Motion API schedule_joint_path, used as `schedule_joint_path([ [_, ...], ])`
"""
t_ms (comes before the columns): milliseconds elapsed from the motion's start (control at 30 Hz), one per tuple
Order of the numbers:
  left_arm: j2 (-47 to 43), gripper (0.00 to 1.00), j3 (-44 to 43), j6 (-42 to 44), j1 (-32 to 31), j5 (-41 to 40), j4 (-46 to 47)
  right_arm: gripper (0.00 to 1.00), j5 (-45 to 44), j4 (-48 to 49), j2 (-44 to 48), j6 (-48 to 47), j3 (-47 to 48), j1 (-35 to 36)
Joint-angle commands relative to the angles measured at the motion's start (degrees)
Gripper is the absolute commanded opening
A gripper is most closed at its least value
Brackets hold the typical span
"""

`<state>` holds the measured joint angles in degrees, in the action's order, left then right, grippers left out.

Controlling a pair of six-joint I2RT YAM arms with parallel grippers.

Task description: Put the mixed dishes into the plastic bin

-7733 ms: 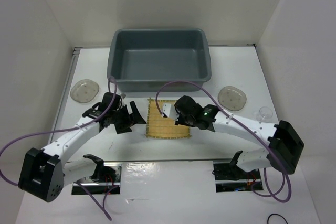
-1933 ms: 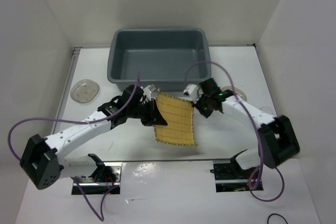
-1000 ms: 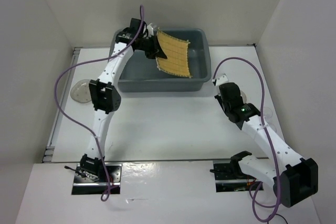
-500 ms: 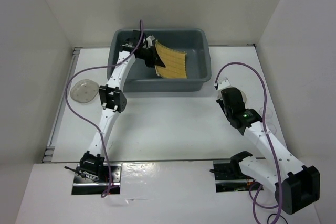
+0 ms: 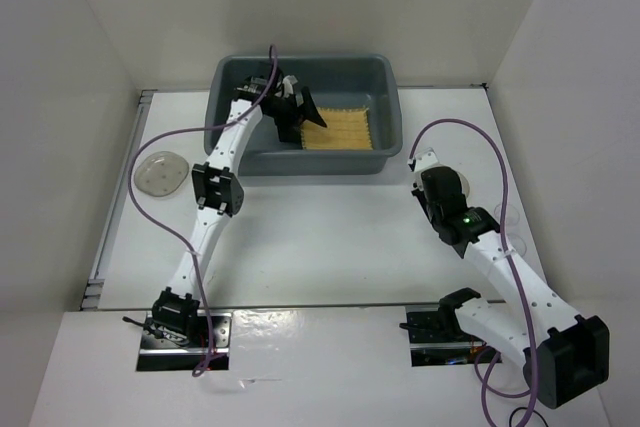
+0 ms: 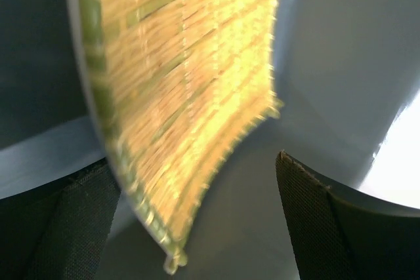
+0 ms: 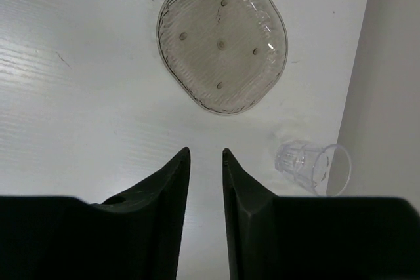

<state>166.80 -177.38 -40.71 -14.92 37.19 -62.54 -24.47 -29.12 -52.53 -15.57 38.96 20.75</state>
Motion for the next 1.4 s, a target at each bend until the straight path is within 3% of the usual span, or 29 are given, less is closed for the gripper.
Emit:
schedule_joint_path([
  [0, -2.3, 1.00, -2.4, 0.5, 2.9, -3.1, -1.2, 0.33, 0.3, 3.1, -0.2, 0.6, -0.1, 0.3],
  [167, -6.0, 1.00, -2.4, 0.5, 5.6, -8.9, -4.2, 0.59, 1.4, 3.1, -3.9, 0.1, -0.1, -1.1],
  [267, -8.9, 1.00, -2.4, 1.7, 7.0, -11.3, -5.9, 0.69, 2.7, 3.1, -6.1, -1.9, 0.5, -4.7],
  [433, -16.9, 1.00, -2.4, 4.3, 7.6, -18.4, -9.6, 0.69, 2.7, 6.0, -14.6, -13.0, 2.5, -9.2],
  [567, -23.8, 1.00, -2.4, 6.3, 4.6, -23.0, -11.6, 0.66, 11.8, 6.0, -18.1, -24.9, 3.1, -12.0],
  [667, -29.3, 1.00, -0.3, 7.6, 0.6, -26.0, -11.6, 0.75, 17.0, 6.6, -20.5, -31.3, 3.7, -12.5],
  [833, -37.5, 1.00, 4.7, 9.0, -5.6, -29.9, -11.6, 0.89, 18.0, 9.4, -28.0, -32.5, 5.5, -13.0],
  [967, -47.3, 1.00, 19.8, 10.6, -10.5, -37.9, -11.6, 0.90, 15.4, 13.3, -31.7, -33.6, 4.7, -13.0],
  [1067, -55.7, 1.00, 36.4, 8.4, -13.4, -42.7, -9.3, 0.90, 15.4, 15.4, -33.5, -35.4, 3.5, -13.0],
  [1200, -72.5, 1.00, 68.8, 2.5, -11.3, -39.8, 8.0, 0.89, 17.6, 16.3, -35.9, -38.4, 3.5, -14.5],
  [1233, -78.2, 1.00, 72.6, 1.0, -10.5, -39.2, 9.8, 0.89, 18.2, 16.3, -36.4, -39.4, 4.1, -14.5],
  [1367, -82.1, 1.00, 76.8, -0.1, -7.0, -39.9, 7.1, 0.83, 21.8, 13.3, -39.9, -42.4, 7.7, -17.8],
])
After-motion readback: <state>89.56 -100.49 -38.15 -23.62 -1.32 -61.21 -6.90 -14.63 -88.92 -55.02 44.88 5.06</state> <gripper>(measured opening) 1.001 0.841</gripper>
